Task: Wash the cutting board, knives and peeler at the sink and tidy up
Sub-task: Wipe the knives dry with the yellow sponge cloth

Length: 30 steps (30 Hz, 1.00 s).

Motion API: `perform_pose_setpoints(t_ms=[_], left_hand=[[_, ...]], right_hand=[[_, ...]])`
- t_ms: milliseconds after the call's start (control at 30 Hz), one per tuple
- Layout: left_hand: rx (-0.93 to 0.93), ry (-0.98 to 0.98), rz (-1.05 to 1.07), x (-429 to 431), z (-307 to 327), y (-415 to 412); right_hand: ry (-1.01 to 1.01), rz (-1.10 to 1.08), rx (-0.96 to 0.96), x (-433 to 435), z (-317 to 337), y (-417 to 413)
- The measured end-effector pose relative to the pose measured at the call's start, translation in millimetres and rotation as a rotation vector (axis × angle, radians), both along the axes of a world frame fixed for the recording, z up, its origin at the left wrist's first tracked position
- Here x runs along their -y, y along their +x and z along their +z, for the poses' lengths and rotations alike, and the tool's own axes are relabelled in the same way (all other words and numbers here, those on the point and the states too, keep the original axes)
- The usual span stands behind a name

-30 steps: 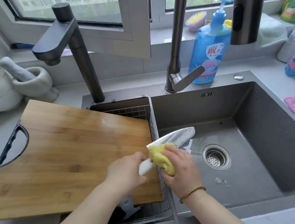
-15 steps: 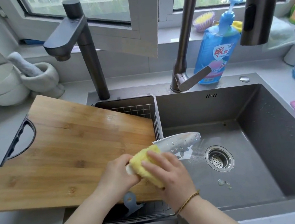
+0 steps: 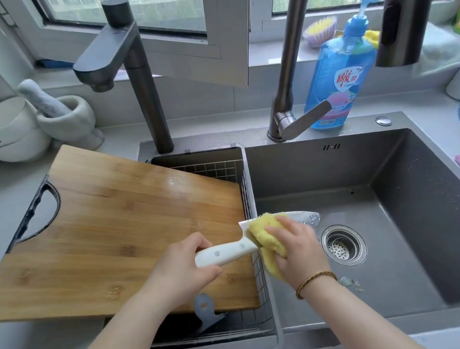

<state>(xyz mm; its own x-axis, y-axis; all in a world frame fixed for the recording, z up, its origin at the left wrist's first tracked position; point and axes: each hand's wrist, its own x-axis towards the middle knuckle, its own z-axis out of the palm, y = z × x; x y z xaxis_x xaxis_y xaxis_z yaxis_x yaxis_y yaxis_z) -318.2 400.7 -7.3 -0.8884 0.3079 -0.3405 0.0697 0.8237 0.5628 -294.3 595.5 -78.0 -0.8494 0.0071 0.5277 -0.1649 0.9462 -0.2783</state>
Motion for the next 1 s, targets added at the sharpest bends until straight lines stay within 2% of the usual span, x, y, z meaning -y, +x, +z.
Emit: perform_pose_setpoints(t_ms=[133, 200, 433, 533, 600, 667, 800, 867, 1000], left_hand=[[-0.106, -0.316, -0.118, -12.7, 0.0, -2.2], [-0.180, -0.386, -0.135, -21.0, -10.9, 1.8], [-0.444, -0.393, -0.125, -26.1, -32.5, 16.4], [-0.638, -0.318, -0.146, -20.8, -43.0, 15.7], [-0.696, -0.310, -0.156, -20.5, -47.4, 13.1], [-0.701, -0.306, -0.164, -22.7, -44.9, 11.5], [-0.682, -0.285, -0.160, -21.6, -48.9, 12.2], [-0.704, -0.280, -0.170, -20.3, -50.5, 12.4], [-0.757, -0.326, -0.192, -23.8, -45.1, 8.2]], right_hand=[[0.118, -0.030, 0.083, 9.5, -2.7, 4.1], [0.128, -0.048, 0.118, 13.9, -2.8, 6.9], [0.153, 0.098, 0.079, -4.7, -2.5, 8.0], [0.086, -0.057, 0.134, -34.1, -8.1, 1.4], [0.051, -0.209, 0.206, -32.4, -5.6, 0.8], [0.074, -0.207, 0.152, -9.2, -3.3, -1.0], [0.132, 0.027, 0.098, 16.5, -3.7, 2.7], [0.146, -0.031, 0.145, -7.6, -10.8, 8.4], [0.089, -0.294, 0.264, -31.8, -7.5, 7.7]])
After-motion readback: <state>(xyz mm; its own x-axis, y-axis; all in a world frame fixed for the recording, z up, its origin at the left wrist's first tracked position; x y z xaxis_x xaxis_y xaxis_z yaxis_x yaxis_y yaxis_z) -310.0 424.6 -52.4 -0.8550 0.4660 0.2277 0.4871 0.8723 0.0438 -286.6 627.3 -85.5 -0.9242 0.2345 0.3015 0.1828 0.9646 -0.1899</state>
